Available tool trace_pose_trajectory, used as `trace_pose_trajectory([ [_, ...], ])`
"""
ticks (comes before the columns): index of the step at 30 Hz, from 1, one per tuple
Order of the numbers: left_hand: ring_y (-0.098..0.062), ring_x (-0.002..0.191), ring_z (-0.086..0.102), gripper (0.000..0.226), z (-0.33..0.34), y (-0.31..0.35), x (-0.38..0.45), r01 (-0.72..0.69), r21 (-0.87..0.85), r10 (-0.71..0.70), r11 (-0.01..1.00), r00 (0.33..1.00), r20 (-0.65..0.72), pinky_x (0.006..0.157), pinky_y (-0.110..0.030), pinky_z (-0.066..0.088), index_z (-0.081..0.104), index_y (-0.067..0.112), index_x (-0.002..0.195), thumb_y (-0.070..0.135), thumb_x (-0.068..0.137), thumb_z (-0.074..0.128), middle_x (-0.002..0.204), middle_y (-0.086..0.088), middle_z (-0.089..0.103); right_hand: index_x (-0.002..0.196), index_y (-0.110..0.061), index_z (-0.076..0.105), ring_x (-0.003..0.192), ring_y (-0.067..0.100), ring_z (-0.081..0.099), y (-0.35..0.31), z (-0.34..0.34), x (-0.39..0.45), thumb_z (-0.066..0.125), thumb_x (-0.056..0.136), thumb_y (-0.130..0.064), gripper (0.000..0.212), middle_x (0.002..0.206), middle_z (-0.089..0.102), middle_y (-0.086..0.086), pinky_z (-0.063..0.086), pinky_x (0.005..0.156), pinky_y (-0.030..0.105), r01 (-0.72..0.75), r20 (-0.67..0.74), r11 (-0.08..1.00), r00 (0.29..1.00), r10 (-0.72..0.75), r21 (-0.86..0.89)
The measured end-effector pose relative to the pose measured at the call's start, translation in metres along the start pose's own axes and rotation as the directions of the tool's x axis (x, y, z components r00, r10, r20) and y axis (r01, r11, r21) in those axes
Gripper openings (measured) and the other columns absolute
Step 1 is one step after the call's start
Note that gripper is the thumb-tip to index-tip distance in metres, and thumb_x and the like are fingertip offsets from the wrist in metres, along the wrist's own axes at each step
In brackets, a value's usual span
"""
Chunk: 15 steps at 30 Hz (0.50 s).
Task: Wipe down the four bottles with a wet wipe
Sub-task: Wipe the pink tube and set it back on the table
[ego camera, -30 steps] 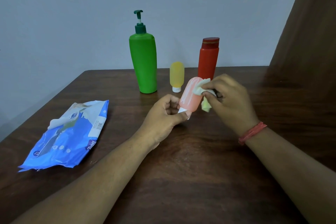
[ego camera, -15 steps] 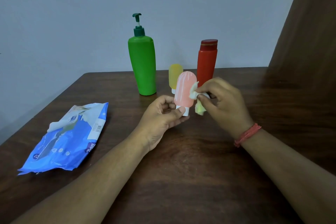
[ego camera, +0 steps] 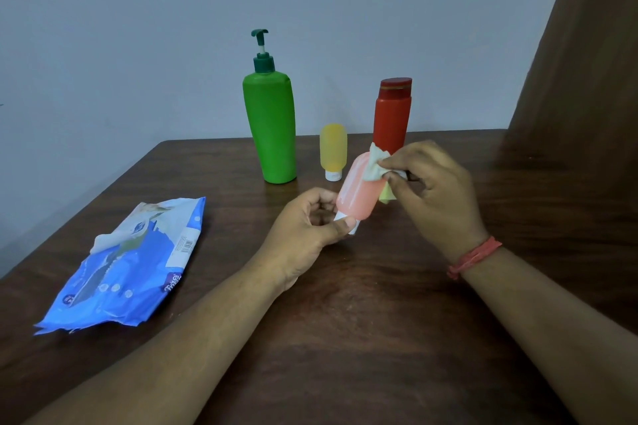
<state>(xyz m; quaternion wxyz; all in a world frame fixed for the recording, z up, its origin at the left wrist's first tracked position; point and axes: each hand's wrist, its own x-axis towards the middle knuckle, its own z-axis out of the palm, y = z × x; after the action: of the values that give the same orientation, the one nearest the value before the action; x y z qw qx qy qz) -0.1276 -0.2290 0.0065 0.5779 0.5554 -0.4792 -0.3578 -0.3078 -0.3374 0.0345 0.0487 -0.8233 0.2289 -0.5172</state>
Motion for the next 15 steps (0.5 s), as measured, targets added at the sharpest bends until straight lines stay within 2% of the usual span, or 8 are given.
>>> trace_pose_trajectory([
  [2,-0.041,0.109,0.065,0.024,0.0014,0.0011,-0.0002,-0.002,0.015,0.003,1.0,1.0,-0.024,0.094,-0.06,0.055,0.072,0.028,0.095,0.02,0.075,0.083,0.106,-0.009,0.072,0.104,-0.009,0.074,0.1,0.003,0.053,-0.0007,-0.0008,-0.0004,0.072,0.089,-0.004,0.017,0.106,0.066,0.004,0.036,0.091,0.002,0.03,0.063,0.998,0.998,-0.026,-0.049],
  [5,-0.038,0.107,0.066,0.028,0.0018,0.0021,0.0008,-0.011,0.038,0.013,0.999,0.999,-0.042,0.097,-0.058,0.053,0.071,0.025,0.099,0.024,0.075,0.084,0.102,-0.005,0.074,0.105,-0.01,0.075,0.097,0.009,0.057,-0.0013,-0.0007,-0.0026,0.071,0.09,-0.007,0.016,0.104,0.067,0.004,0.036,0.09,0.008,0.096,0.186,0.99,0.98,-0.075,-0.107],
  [6,-0.036,0.105,0.067,0.027,0.002,0.0019,0.0012,-0.017,0.061,0.02,0.998,0.999,-0.037,0.098,-0.056,0.053,0.07,0.024,0.101,0.021,0.078,0.084,0.101,-0.004,0.075,0.105,-0.01,0.075,0.097,0.01,0.058,-0.0009,-0.0011,-0.0021,0.07,0.091,-0.008,0.015,0.104,0.067,0.004,0.034,0.089,0.007,0.089,0.18,0.989,0.981,-0.066,-0.121],
  [9,-0.027,0.1,0.069,0.028,0.0044,0.0019,0.0015,-0.044,0.145,0.045,0.988,0.999,-0.004,0.095,-0.048,0.056,0.067,0.024,0.103,0.014,0.082,0.082,0.101,-0.001,0.075,0.105,-0.01,0.073,0.098,0.004,0.052,0.002,-0.0053,0.0018,0.068,0.093,-0.011,0.013,0.107,0.067,0.005,0.03,0.089,0.001,-0.036,0.046,0.99,0.998,0.042,-0.139],
  [11,-0.024,0.099,0.069,0.028,0.0051,0.0021,0.0014,-0.05,0.166,0.051,0.985,0.999,-0.002,0.094,-0.044,0.057,0.067,0.025,0.101,0.013,0.082,0.082,0.101,0.0,0.075,0.107,-0.01,0.073,0.1,0.007,0.055,0.0016,-0.0054,0.001,0.069,0.093,-0.011,0.014,0.109,0.067,0.005,0.036,0.091,0.007,-0.06,0.046,0.988,0.997,0.067,-0.145],
  [13,-0.024,0.098,0.069,0.027,0.0036,0.0025,0.0012,-0.049,0.171,0.053,0.984,0.998,-0.021,0.092,-0.042,0.057,0.067,0.025,0.1,0.012,0.082,0.082,0.099,0.0,0.075,0.106,-0.01,0.074,0.099,0.014,0.06,-0.0026,-0.0022,-0.0022,0.07,0.092,-0.01,0.015,0.107,0.066,0.005,0.042,0.09,0.017,0.036,0.139,0.988,0.99,-0.016,-0.149],
  [15,-0.023,0.097,0.069,0.026,0.002,0.0028,0.0011,-0.05,0.175,0.057,0.983,0.998,-0.035,0.088,-0.038,0.056,0.068,0.026,0.099,0.012,0.082,0.082,0.099,0.001,0.075,0.104,-0.01,0.074,0.096,0.014,0.059,-0.0048,0.0003,-0.0027,0.069,0.092,-0.009,0.013,0.102,0.065,0.005,0.044,0.086,0.019,0.135,0.186,0.979,0.977,-0.107,-0.15],
])
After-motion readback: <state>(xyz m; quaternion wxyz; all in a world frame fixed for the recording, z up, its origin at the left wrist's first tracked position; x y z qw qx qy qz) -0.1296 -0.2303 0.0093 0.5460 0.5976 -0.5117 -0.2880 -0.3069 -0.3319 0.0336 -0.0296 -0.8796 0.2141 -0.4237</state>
